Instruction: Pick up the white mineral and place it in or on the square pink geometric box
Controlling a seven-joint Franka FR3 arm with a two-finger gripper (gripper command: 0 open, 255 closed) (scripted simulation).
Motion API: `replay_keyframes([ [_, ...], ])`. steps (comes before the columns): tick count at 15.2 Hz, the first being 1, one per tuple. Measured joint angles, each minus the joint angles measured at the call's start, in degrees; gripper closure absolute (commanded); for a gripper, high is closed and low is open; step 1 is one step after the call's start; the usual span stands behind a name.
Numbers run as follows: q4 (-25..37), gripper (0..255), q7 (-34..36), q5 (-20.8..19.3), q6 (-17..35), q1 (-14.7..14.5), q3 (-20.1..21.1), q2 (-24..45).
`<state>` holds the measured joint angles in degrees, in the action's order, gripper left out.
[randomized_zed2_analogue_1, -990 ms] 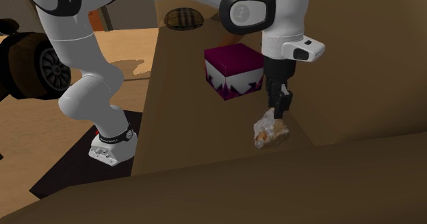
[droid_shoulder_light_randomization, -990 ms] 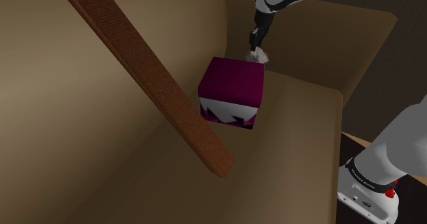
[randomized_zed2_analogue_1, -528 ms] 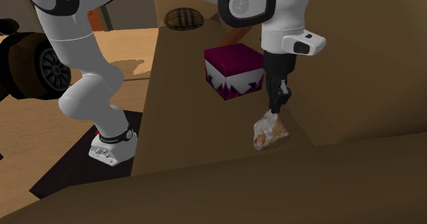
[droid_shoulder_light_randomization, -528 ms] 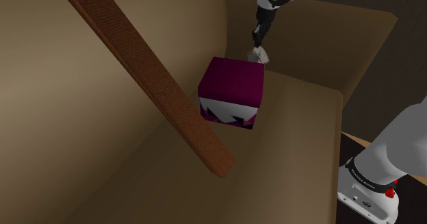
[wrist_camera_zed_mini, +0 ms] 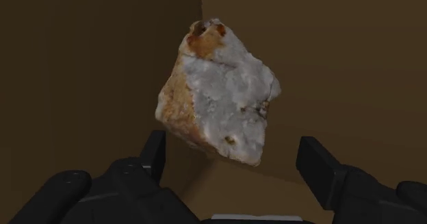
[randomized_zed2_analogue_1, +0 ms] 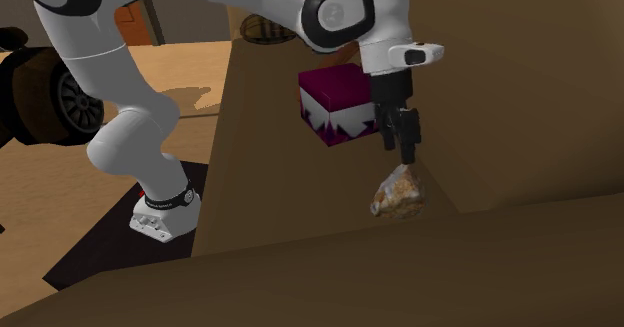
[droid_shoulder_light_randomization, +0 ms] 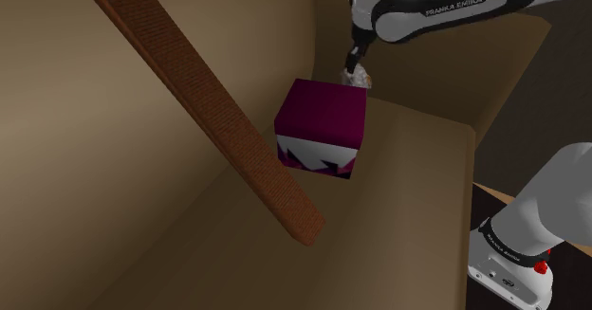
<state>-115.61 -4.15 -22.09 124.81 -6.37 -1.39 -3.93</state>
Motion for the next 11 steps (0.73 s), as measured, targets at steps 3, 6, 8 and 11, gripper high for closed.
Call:
replay_keyframes([
  [3,-9.5,0,12.3,-22.5,11.9,0.1,3.6,-2.7],
  [6,-10.7,0,15.1,-27.3,14.9,0.6,3.7,-1.9],
  [8,-10.6,0,15.9,-28.7,16.2,1.1,3.4,-0.6],
  [11,-10.2,0,16.6,-29.8,17.4,1.5,3.0,0.8],
])
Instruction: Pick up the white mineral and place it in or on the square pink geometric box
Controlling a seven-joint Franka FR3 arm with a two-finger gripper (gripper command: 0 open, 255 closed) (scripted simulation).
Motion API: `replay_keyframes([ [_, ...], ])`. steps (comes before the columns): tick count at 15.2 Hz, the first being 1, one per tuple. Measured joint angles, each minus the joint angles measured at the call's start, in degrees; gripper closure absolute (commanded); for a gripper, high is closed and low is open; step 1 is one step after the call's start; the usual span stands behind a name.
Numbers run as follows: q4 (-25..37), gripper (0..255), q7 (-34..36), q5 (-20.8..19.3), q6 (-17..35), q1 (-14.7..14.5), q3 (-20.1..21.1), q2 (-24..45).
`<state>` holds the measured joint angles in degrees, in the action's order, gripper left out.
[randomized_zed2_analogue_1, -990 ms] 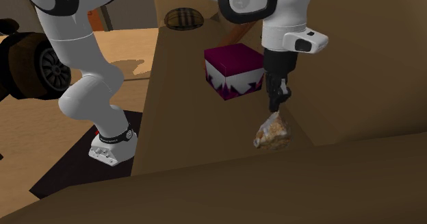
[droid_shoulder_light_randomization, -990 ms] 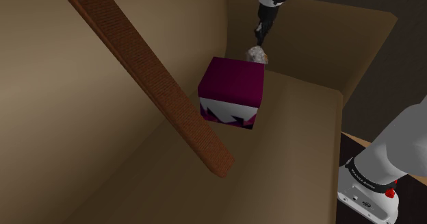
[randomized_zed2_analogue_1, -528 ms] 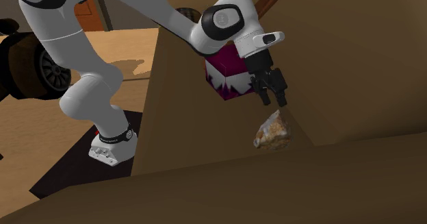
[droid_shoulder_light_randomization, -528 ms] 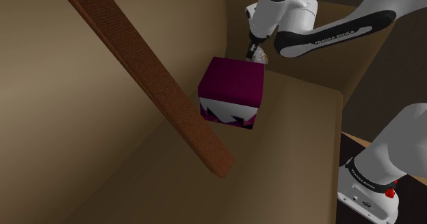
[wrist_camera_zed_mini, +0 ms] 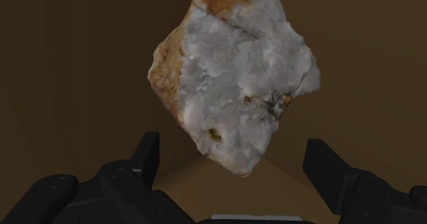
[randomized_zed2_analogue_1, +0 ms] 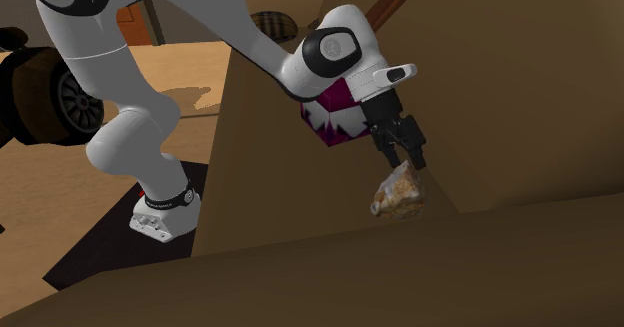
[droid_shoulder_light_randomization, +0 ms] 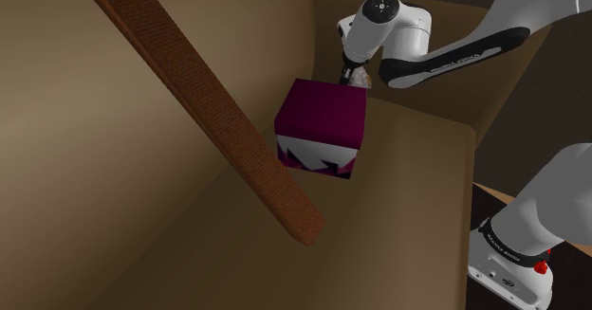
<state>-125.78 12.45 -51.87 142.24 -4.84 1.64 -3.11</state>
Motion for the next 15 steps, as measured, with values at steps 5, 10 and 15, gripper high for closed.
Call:
replay_keyframes([
  [5,0.1,0,0.1,-0.2,0.2,0.0,0.0,0.2],
  [10,0.2,255,0.1,-0.1,0.2,0.0,0.0,0.2],
  [15,0.3,255,0.0,-0.1,0.2,0.0,0.0,0.3],
])
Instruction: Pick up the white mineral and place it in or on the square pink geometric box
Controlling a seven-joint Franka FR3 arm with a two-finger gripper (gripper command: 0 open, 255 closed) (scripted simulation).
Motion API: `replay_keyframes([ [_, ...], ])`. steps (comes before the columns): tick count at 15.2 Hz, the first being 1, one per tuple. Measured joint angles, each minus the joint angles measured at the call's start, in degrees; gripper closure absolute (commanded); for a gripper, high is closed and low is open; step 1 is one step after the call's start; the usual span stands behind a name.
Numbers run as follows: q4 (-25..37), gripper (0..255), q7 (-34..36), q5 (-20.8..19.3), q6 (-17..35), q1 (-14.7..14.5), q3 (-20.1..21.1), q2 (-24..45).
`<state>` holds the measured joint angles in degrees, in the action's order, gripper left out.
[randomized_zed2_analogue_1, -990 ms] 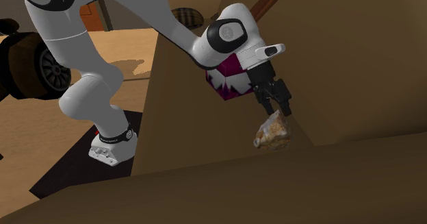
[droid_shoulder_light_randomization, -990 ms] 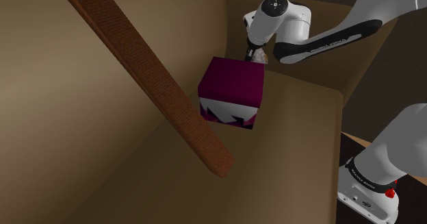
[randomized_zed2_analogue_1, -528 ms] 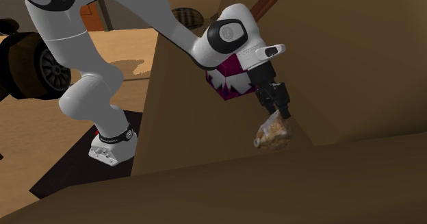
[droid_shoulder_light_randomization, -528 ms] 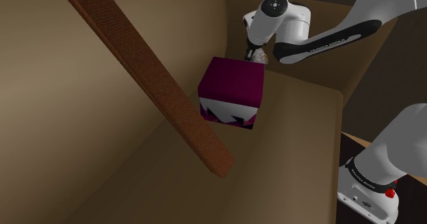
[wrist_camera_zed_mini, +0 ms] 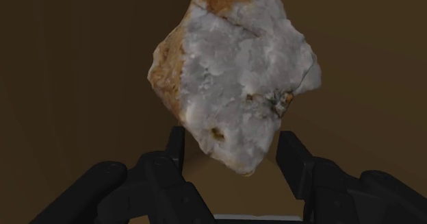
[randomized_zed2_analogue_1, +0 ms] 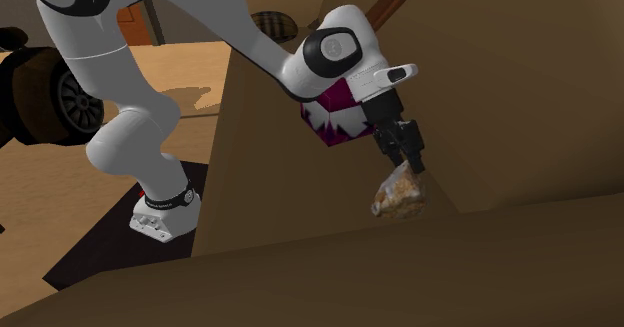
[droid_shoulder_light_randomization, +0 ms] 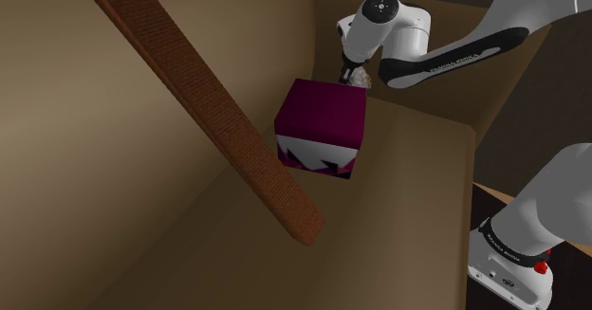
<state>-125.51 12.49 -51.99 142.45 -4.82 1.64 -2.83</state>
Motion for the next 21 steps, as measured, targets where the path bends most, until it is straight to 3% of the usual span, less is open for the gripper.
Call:
replay_keyframes([
  [21,7.4,255,-12.1,9.9,-9.6,-1.4,0.2,-5.0],
])
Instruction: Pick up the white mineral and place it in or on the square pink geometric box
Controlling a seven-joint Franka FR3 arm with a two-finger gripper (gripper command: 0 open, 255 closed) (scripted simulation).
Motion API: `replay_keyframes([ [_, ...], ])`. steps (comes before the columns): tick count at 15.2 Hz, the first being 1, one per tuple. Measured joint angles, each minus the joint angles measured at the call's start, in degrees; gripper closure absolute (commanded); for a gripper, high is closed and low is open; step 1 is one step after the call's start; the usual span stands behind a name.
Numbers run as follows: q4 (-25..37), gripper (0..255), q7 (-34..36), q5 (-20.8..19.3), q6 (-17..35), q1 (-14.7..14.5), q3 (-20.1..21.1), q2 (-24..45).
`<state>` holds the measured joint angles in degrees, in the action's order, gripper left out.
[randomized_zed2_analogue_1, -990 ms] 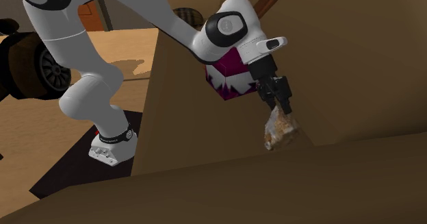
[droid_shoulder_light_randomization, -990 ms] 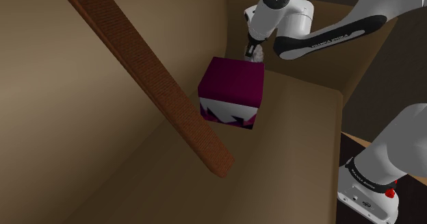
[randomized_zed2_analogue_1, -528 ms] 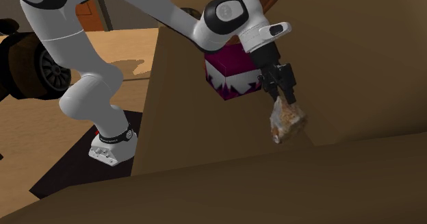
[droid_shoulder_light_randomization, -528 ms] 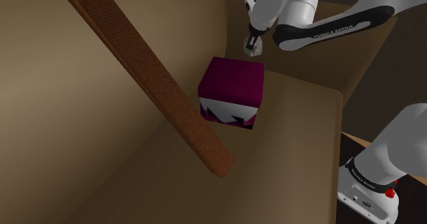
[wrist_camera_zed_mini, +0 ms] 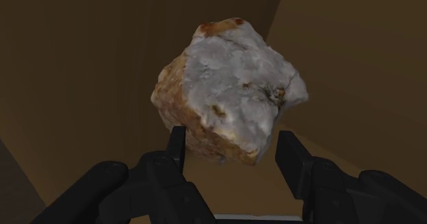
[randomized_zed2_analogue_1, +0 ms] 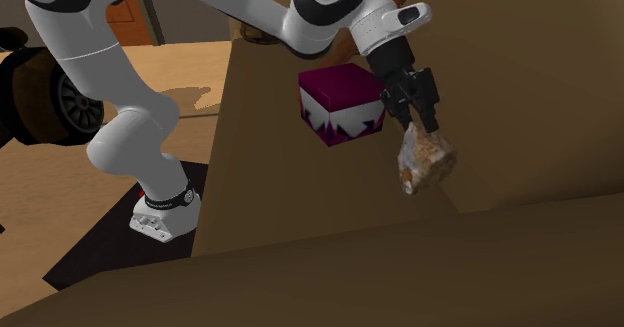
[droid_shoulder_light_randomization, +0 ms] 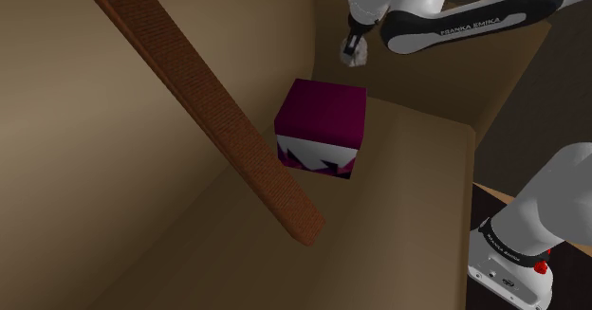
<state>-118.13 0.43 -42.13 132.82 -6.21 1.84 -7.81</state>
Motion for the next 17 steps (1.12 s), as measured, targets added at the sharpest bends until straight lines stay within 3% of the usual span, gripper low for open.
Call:
replay_keyframes([
  [17,11.1,255,-8.6,5.6,-10.1,-1.0,0.2,-1.0],
])
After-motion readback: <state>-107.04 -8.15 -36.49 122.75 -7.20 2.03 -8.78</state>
